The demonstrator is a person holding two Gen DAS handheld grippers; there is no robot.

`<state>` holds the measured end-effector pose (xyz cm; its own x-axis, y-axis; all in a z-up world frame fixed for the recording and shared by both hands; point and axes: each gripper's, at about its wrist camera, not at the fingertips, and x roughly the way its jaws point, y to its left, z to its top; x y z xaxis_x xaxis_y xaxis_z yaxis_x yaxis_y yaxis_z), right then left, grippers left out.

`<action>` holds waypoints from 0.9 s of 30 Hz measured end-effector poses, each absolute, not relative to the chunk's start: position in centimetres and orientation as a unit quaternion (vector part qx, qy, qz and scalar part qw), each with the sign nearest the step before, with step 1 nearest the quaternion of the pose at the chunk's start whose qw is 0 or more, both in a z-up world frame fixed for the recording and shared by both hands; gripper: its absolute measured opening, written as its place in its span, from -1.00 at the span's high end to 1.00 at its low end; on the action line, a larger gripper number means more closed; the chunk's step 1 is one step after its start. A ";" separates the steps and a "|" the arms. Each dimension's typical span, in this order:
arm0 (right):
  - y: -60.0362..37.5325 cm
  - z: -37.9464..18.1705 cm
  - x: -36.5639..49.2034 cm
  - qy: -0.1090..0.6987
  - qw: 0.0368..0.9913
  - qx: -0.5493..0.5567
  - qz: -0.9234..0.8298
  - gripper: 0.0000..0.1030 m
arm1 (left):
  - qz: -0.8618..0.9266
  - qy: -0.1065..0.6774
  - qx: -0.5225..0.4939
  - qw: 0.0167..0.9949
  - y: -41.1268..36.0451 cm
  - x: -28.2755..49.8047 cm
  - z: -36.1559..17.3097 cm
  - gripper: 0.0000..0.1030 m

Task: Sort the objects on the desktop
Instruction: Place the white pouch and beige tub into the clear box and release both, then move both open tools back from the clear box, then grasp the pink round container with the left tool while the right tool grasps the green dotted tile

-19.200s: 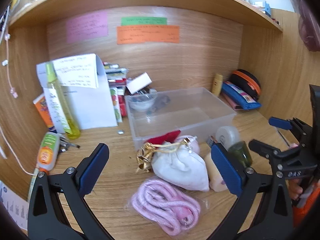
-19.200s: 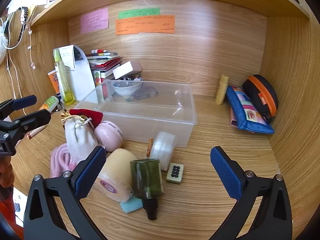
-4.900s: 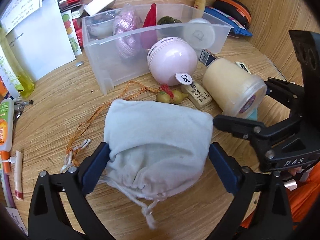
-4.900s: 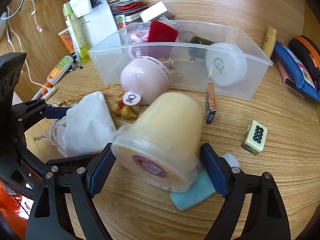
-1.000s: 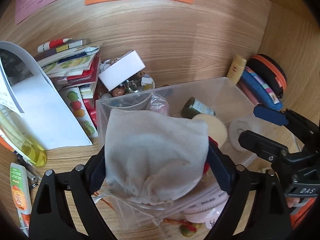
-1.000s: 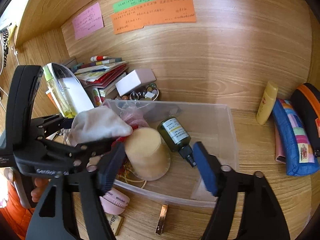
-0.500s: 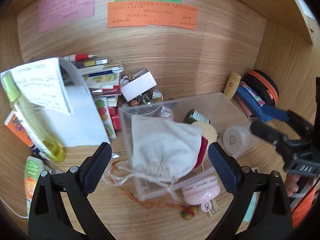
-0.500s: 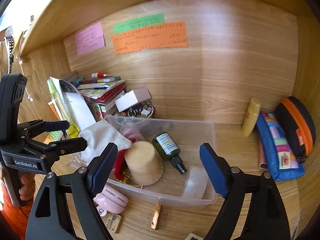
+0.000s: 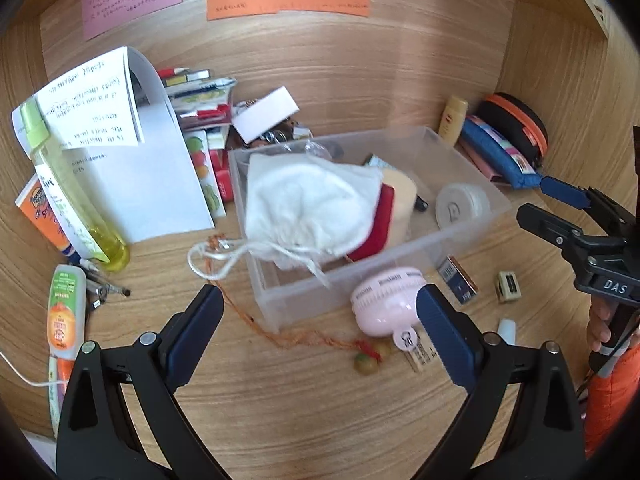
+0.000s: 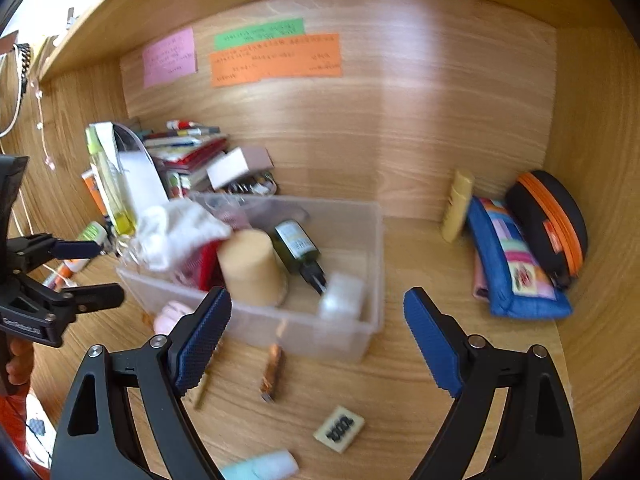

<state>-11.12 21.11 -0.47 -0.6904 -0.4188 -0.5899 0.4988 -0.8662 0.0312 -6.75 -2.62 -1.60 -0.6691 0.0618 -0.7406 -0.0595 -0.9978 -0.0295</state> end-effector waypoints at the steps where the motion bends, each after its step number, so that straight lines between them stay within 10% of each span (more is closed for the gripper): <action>1: 21.5 -0.9 -11.1 0.065 0.247 0.310 -0.916 -0.68 | 0.912 -0.002 -0.408 0.035 -2.4 -6.6 -1.8 -0.91; 24: 23.6 -7.6 -10.3 0.135 0.239 0.406 -0.872 -0.63 | 0.873 -0.087 -0.479 0.038 1.9 -10.6 -7.5 -0.91; 27: 23.3 -7.8 -10.3 0.141 0.247 0.412 -0.866 -0.29 | 0.872 -0.096 -0.478 0.034 2.0 -11.0 -7.7 -0.91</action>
